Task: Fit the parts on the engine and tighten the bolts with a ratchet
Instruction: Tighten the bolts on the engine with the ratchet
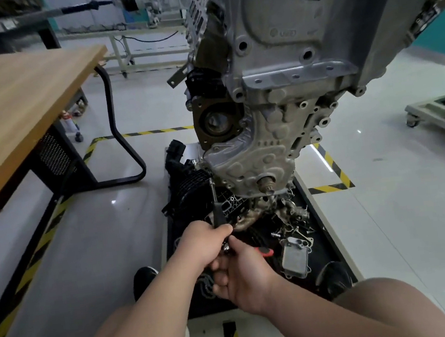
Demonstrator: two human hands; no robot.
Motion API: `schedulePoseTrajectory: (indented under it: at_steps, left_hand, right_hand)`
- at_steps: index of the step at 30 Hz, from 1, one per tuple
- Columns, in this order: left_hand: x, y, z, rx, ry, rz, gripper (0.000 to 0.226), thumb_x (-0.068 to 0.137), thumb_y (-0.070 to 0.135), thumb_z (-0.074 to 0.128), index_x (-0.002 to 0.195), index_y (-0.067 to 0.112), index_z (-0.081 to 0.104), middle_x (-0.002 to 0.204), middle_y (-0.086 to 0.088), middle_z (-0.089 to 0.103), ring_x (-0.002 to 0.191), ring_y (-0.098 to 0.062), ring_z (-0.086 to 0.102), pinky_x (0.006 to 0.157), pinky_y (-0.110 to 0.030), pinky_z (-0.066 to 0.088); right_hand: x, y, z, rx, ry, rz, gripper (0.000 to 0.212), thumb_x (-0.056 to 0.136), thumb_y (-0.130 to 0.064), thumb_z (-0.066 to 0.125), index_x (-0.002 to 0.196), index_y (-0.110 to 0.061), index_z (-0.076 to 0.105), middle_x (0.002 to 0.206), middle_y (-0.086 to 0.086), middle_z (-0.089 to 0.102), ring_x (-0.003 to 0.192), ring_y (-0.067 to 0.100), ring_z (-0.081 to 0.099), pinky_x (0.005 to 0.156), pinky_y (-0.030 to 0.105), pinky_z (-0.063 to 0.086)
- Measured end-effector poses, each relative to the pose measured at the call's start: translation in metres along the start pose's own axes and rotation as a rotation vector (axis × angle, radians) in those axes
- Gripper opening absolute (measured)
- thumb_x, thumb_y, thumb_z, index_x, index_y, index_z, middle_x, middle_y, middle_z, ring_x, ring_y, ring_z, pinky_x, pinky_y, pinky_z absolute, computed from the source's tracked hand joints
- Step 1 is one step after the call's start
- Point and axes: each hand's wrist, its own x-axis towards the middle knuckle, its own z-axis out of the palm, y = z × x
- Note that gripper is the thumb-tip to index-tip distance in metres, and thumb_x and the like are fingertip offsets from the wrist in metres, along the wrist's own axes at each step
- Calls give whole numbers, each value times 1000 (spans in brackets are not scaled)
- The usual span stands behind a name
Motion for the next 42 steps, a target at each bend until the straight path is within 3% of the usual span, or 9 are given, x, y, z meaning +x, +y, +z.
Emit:
schedulePoseTrajectory:
  at_steps: [3, 6, 10, 13, 16, 20, 24, 38, 42]
  left_hand:
    - [2, -1, 1, 1, 20, 51, 47, 83, 40, 66, 45, 15, 53, 34, 5, 48, 28, -5, 43, 34, -17, 28]
    - [2, -3, 8, -28, -9, 25, 39, 84, 39, 66, 52, 16, 62, 39, 8, 55, 32, -2, 48, 45, -21, 34]
    - [4, -7, 14, -95, 10, 8, 31, 85, 36, 68, 61, 18, 65, 44, 8, 61, 36, 1, 54, 41, -16, 36]
    - [6, -9, 16, -86, 15, 11, 30, 83, 40, 69, 62, 18, 68, 50, 9, 65, 41, 0, 58, 50, -21, 40]
    - [10, -8, 15, -60, 16, 23, 38, 80, 49, 68, 56, 20, 67, 48, 8, 62, 42, -3, 55, 52, -23, 41]
    - [11, -5, 14, -94, -50, -15, 46, 82, 59, 59, 60, 19, 63, 40, 5, 53, 33, -9, 50, 41, -20, 33]
    - [15, -6, 12, -179, -70, -76, 44, 85, 56, 57, 68, 18, 67, 43, 4, 54, 34, -12, 49, 35, -16, 30]
    - [22, -21, 6, -193, -164, -35, 34, 90, 47, 58, 75, 18, 69, 37, 4, 37, 29, -12, 33, 36, -17, 23]
    - [23, -24, 6, -159, -156, -14, 40, 90, 49, 58, 78, 13, 70, 39, 5, 46, 32, -11, 41, 38, -17, 28]
  right_hand:
    - [2, 6, -6, -170, 109, -145, 42, 105, -40, 36, 101, -4, 58, 63, 4, 58, 41, 16, 41, 47, 24, 39]
    - [1, 9, -16, -596, 249, -391, 26, 104, -29, 41, 123, -15, 51, 76, -2, 65, 47, 8, 52, 47, 22, 39]
    - [6, 20, -20, -943, 316, -553, 35, 103, -31, 40, 137, -29, 34, 90, -7, 62, 56, -5, 49, 49, 11, 34]
    - [11, 23, -17, -757, 310, -565, 30, 103, -25, 40, 132, -28, 38, 83, -9, 61, 50, -6, 51, 46, 11, 36]
    - [11, 15, -12, -380, 287, -423, 16, 103, -23, 42, 109, -16, 55, 61, -7, 59, 44, 5, 50, 46, 23, 40]
    - [7, 7, -5, 142, 123, -146, 40, 103, -35, 37, 84, -8, 59, 56, 2, 45, 40, 14, 35, 45, 25, 39]
    - [8, 5, -5, 342, 27, -43, 56, 100, -41, 35, 62, -8, 60, 56, 1, 37, 38, 13, 35, 45, 24, 34]
    - [13, 14, 4, -22, 187, -186, 60, 105, -38, 29, 63, -5, 56, 62, 11, 58, 38, 16, 35, 47, 26, 36]
    - [17, 22, -1, -300, 334, -315, 31, 104, -32, 38, 103, -6, 55, 67, 5, 63, 42, 15, 47, 46, 26, 41]
